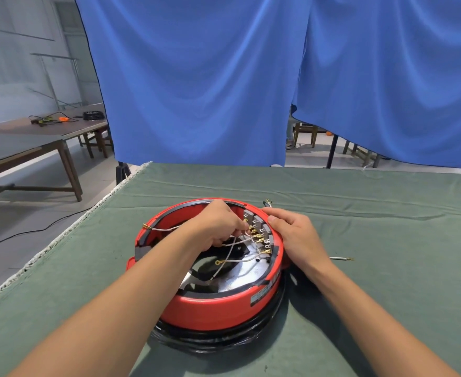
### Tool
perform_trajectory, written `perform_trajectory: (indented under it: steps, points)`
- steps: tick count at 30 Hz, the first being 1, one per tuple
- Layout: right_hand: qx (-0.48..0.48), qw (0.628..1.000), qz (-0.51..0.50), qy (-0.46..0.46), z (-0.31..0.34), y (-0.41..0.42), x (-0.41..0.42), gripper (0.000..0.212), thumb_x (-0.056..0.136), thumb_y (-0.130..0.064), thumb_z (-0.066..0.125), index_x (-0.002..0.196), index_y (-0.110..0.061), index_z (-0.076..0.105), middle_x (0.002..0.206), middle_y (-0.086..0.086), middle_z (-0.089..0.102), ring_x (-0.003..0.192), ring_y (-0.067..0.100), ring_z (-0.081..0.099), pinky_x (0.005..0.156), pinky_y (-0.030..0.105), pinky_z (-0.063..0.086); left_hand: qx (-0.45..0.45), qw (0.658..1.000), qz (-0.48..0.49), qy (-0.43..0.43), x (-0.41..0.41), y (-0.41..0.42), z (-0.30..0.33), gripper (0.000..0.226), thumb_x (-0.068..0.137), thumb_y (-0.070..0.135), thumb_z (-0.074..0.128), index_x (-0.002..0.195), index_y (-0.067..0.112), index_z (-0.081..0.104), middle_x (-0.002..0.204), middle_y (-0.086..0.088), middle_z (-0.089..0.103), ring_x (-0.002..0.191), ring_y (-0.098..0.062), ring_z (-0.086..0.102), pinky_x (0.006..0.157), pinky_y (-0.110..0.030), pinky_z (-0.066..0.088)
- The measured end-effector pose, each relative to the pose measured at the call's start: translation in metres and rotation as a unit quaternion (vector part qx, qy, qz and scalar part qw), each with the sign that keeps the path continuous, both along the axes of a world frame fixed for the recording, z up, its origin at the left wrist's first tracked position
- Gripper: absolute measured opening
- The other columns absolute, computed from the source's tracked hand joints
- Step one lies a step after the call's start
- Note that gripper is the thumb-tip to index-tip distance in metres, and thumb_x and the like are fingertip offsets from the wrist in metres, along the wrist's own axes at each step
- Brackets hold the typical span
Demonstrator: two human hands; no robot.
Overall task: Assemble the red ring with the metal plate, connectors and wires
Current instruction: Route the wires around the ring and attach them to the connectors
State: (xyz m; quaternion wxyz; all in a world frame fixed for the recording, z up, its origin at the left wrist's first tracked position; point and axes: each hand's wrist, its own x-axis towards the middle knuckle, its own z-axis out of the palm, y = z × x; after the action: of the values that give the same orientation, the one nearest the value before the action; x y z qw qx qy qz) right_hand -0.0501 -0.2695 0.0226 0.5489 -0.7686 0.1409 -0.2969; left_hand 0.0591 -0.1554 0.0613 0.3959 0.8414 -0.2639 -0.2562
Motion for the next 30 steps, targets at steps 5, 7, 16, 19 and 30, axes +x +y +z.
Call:
perform_trajectory:
  steps: [5,7,16,19,30]
  points:
    - [-0.004,1.0,-0.003,0.002,0.0,0.001,0.0,0.032,0.094,-0.011,0.05,0.088,-0.035,0.07,0.073,-0.023,0.072,0.07,-0.003,0.067,0.057,0.009,0.048,-0.002,1.0,0.005,-0.001,-0.001,0.0,-0.002,0.033,0.089,0.021,0.065,0.058,0.011,0.059,0.031,0.01,0.04,0.034,-0.008,0.031,0.041,-0.02,0.028]
    - [-0.007,1.0,-0.003,0.003,0.0,0.002,-0.001,0.035,0.095,-0.013,0.05,0.083,-0.04,0.068,0.074,-0.024,0.071,0.07,-0.003,0.067,0.057,0.009,0.048,-0.003,1.0,0.005,-0.003,-0.002,0.0,-0.002,0.032,0.089,0.022,0.065,0.058,0.011,0.06,0.031,0.011,0.04,0.036,-0.009,0.031,0.042,-0.02,0.028]
    - [-0.016,1.0,-0.003,-0.001,0.001,0.003,-0.004,0.047,0.096,-0.014,0.049,0.071,-0.05,0.067,0.075,-0.026,0.071,0.072,-0.004,0.067,0.06,0.01,0.049,-0.021,1.0,0.021,-0.005,-0.007,-0.002,-0.002,0.033,0.087,0.017,0.066,0.055,0.012,0.062,0.033,0.01,0.044,0.039,-0.01,0.032,0.041,-0.021,0.026]
    - [-0.019,1.0,-0.002,0.001,0.001,0.004,-0.004,0.052,0.096,-0.017,0.048,0.066,-0.055,0.067,0.076,-0.027,0.071,0.076,-0.004,0.067,0.062,0.01,0.05,-0.028,0.999,0.028,-0.004,-0.009,-0.006,-0.002,0.031,0.087,0.014,0.065,0.056,0.011,0.063,0.041,0.006,0.049,0.04,-0.01,0.033,0.041,-0.021,0.026]
    - [-0.055,0.998,-0.011,0.009,0.001,0.001,-0.003,0.046,0.095,-0.013,0.05,0.073,-0.048,0.069,0.07,-0.04,0.063,0.079,-0.021,0.059,0.067,-0.001,0.041,-0.033,0.997,0.063,-0.041,-0.012,-0.016,-0.005,0.033,0.087,0.007,0.063,0.055,0.009,0.054,0.04,0.003,0.042,0.03,-0.008,0.032,0.034,-0.017,0.023]
